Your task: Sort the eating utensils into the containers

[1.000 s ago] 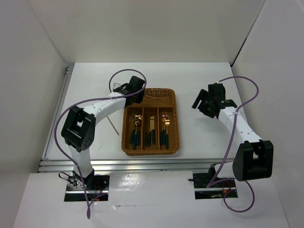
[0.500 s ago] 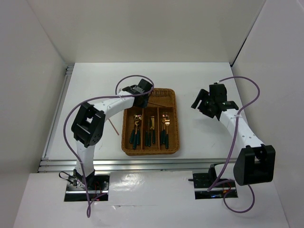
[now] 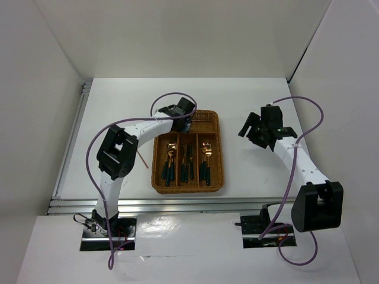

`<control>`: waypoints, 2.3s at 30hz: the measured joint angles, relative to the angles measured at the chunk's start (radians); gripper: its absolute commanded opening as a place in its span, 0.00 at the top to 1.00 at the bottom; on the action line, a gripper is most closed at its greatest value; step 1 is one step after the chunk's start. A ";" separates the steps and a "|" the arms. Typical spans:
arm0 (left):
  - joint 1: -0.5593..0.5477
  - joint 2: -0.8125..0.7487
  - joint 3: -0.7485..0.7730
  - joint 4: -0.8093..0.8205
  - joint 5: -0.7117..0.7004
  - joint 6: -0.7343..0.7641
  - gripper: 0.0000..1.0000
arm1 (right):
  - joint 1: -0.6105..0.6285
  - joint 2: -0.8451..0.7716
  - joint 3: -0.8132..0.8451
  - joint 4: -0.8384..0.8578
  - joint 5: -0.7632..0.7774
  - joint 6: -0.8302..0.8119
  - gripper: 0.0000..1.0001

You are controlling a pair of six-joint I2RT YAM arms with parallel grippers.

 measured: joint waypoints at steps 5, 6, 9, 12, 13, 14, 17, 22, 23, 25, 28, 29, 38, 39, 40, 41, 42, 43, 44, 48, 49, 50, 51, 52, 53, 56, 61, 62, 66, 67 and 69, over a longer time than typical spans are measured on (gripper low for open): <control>-0.006 -0.002 -0.004 0.047 0.009 0.000 0.30 | 0.000 -0.011 -0.011 0.002 -0.001 -0.005 0.21; -0.006 -0.003 -0.004 0.058 0.010 -0.001 0.28 | 0.000 -0.011 -0.012 0.002 -0.003 -0.005 0.21; 0.000 -0.019 -0.004 0.089 0.028 0.016 0.23 | 0.000 -0.011 -0.012 0.003 -0.005 -0.006 0.21; 0.019 -0.062 -0.004 0.115 0.059 0.111 0.21 | 0.000 -0.011 -0.012 0.003 -0.007 -0.007 0.21; 0.026 -0.085 -0.004 0.127 0.068 0.150 0.21 | 0.000 -0.011 -0.012 0.003 -0.007 -0.007 0.21; 0.035 -0.109 -0.005 0.140 0.079 0.190 0.20 | 0.000 -0.011 -0.012 0.003 -0.008 -0.007 0.21; 0.064 -0.229 -0.055 0.195 0.101 0.343 0.17 | 0.000 -0.011 -0.012 0.004 -0.011 -0.007 0.21; 0.134 -0.479 -0.176 0.214 0.116 0.649 0.17 | 0.000 -0.011 -0.012 0.007 -0.011 -0.003 0.21; 0.146 -0.514 -0.187 0.193 0.114 0.704 0.17 | 0.000 -0.011 -0.012 0.010 -0.011 -0.003 0.21; 0.174 -0.559 -0.199 0.145 0.095 0.805 0.17 | 0.000 -0.009 -0.012 0.014 -0.011 -0.003 0.21; 0.188 -0.566 -0.219 0.048 0.049 0.910 0.19 | 0.000 0.006 -0.009 0.026 -0.011 0.001 0.21; 0.188 -0.555 -0.228 0.007 0.027 0.925 0.19 | 0.000 0.018 -0.007 0.030 -0.011 0.001 0.21; 0.195 -0.451 -0.372 -0.245 -0.097 0.941 0.26 | 0.000 0.124 0.021 0.047 -0.011 0.005 0.21; 0.198 -0.450 -0.382 -0.246 -0.103 0.940 0.27 | 0.000 0.132 0.026 0.048 -0.011 0.005 0.21; 0.201 -0.450 -0.389 -0.248 -0.108 0.937 0.27 | 0.000 0.137 0.030 0.048 -0.011 0.005 0.21; 0.204 -0.450 -0.397 -0.246 -0.112 0.935 0.27 | 0.000 0.142 0.032 0.052 -0.010 0.005 0.21; 0.210 -0.450 -0.408 -0.239 -0.112 0.929 0.27 | 0.000 0.144 0.034 0.053 -0.010 0.005 0.21; 0.218 -0.454 -0.428 -0.220 -0.111 0.924 0.29 | 0.000 0.147 0.036 0.055 -0.010 0.005 0.21; 0.229 -0.458 -0.448 -0.206 -0.106 0.921 0.29 | 0.000 0.150 0.038 0.056 -0.010 0.005 0.21; 0.306 -0.496 -0.568 -0.114 -0.050 0.927 0.18 | 0.000 0.163 0.038 0.056 -0.010 0.005 0.21; 0.327 -0.501 -0.592 -0.097 -0.036 0.927 0.16 | 0.000 0.166 0.038 0.056 -0.010 0.005 0.21; 0.341 -0.503 -0.608 -0.084 -0.025 0.927 0.13 | 0.000 0.169 0.038 0.056 -0.008 0.005 0.21; 0.352 -0.503 -0.619 -0.071 -0.016 0.928 0.13 | 0.000 0.171 0.038 0.056 -0.006 0.005 0.21; 0.359 -0.503 -0.628 -0.057 -0.003 0.929 0.13 | 0.000 0.171 0.038 0.056 -0.003 0.005 0.21; 0.362 -0.503 -0.631 -0.046 0.005 0.929 0.13 | 0.000 0.171 0.038 0.056 -0.002 0.006 0.21; 0.362 -0.498 -0.632 -0.014 0.023 0.935 0.15 | 0.000 0.173 0.039 0.056 0.002 0.009 0.21; 0.364 -0.451 -0.621 0.011 0.034 0.948 0.23 | 0.000 0.193 0.055 0.056 0.005 0.018 0.21; 0.365 -0.438 -0.620 0.014 0.035 0.949 0.26 | 0.000 0.198 0.058 0.057 0.005 0.019 0.21; 0.374 -0.409 -0.619 0.014 0.039 0.951 0.33 | 0.000 0.203 0.060 0.056 0.005 0.024 0.21; 0.377 -0.407 -0.619 0.015 0.040 0.951 0.33 | 0.000 0.203 0.060 0.056 0.005 0.025 0.21; 0.383 -0.402 -0.619 0.017 0.044 0.955 0.35 | 0.000 0.203 0.060 0.056 0.005 0.027 0.21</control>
